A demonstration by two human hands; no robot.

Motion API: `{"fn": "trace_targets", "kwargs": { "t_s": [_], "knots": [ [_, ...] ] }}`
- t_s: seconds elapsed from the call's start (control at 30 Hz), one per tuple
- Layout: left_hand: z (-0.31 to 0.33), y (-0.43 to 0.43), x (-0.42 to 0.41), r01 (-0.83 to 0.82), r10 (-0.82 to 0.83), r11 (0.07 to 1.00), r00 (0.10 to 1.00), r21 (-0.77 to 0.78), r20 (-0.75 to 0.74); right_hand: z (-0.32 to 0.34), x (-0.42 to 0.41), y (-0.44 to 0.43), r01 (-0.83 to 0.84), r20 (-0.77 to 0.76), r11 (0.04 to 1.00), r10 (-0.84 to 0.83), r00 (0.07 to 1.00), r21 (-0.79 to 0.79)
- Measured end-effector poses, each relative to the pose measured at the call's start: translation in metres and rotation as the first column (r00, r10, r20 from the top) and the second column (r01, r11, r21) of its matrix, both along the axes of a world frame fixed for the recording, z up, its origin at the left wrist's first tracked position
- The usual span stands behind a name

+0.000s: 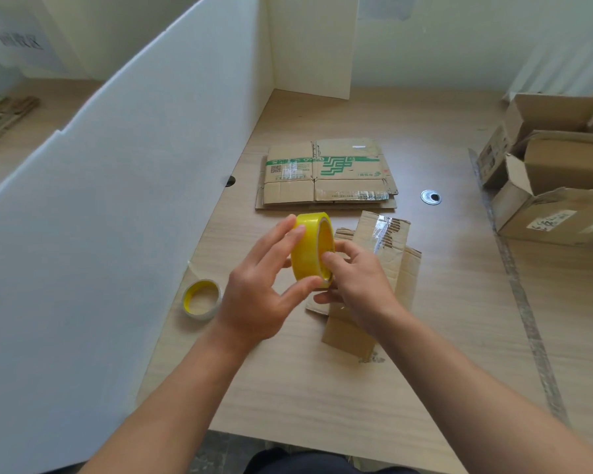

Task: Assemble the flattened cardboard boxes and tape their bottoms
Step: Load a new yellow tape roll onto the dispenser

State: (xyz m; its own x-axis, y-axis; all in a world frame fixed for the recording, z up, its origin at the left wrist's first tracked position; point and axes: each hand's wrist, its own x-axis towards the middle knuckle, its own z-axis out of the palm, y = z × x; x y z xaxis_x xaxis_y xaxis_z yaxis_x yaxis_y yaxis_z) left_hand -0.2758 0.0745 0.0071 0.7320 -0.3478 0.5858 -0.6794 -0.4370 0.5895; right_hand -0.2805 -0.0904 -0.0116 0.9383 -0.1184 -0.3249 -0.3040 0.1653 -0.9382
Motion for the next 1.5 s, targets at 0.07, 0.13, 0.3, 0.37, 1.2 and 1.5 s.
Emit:
{"fn": "trace_targets", "kwargs": {
  "t_s": [0.07,0.13,0.3,0.37,1.2,1.5],
  "knots": [
    [-0.002,-0.001,-0.001,-0.035,0.03,0.997,0.997,-0.068,-0.07,0.002,-0.001,-0.001,-0.053,-0.042,0.998,0.055,0.998,0.032],
    [0.0,-0.002,-0.001,-0.108,0.07,0.981,0.971,-0.161,-0.229,0.004,-0.002,-0.003,-0.109,-0.059,0.992,0.113,0.992,0.06],
    [0.013,-0.003,0.005,-0.308,0.061,0.899,0.791,-0.311,-0.608,0.003,-0.004,-0.008,-0.192,0.035,0.97,0.199,0.979,-0.148],
    [0.015,-0.003,0.01,-0.365,0.068,0.873,0.747,-0.323,-0.661,0.003,-0.007,-0.01,-0.202,0.135,0.946,0.242,0.961,-0.255],
    [0.024,-0.011,0.009,-0.114,0.115,0.988,0.993,0.106,-0.002,0.026,-0.009,-0.01,-0.151,0.313,0.985,0.168,0.935,-0.079],
    [0.02,-0.011,0.007,-0.066,0.063,0.994,0.997,0.085,0.044,0.035,-0.006,-0.015,-0.152,0.193,0.981,0.127,0.973,0.119]
  ]
}}
